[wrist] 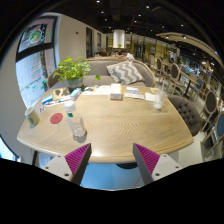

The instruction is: Pour water

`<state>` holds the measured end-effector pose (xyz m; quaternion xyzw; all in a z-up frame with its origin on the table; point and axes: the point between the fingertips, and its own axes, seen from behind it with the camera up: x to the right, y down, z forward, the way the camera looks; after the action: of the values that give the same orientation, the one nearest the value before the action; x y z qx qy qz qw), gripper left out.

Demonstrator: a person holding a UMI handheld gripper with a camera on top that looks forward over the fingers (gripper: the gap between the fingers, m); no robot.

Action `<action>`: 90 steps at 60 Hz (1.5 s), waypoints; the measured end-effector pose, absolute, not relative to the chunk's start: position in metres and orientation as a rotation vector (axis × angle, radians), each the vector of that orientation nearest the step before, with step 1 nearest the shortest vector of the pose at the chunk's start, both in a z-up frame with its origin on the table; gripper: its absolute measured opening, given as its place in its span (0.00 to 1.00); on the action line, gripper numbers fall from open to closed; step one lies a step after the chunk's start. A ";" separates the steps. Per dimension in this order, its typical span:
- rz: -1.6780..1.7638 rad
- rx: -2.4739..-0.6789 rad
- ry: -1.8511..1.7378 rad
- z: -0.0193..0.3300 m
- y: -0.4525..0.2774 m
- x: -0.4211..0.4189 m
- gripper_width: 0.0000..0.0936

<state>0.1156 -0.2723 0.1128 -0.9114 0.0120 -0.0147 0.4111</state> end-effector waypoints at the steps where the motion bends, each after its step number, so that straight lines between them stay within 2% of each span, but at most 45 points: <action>1: -0.030 -2.293 0.027 0.111 -0.272 0.107 0.91; 9: 0.010 -2.250 -0.005 0.099 -0.257 0.038 0.92; 19: 0.022 -2.177 -0.021 0.075 -0.203 -0.016 0.92; 34: -0.008 -2.086 0.057 0.042 -0.117 -0.030 0.90; 38: -0.019 -2.086 0.068 0.031 -0.107 -0.029 0.82; 44: -0.048 -2.064 0.086 0.028 -0.096 -0.025 0.55; 63: -0.128 -2.115 0.071 0.030 -0.096 -0.024 0.44; 71: -0.270 -2.116 -0.036 0.065 -0.091 -0.025 0.42; 86: -0.657 -1.914 -0.415 0.198 -0.050 -0.074 0.43; 90: -0.780 -1.829 -0.564 0.221 -0.038 -0.105 0.42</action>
<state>-0.1047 -0.0384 0.2210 -0.7603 -0.2345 -0.3240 0.5119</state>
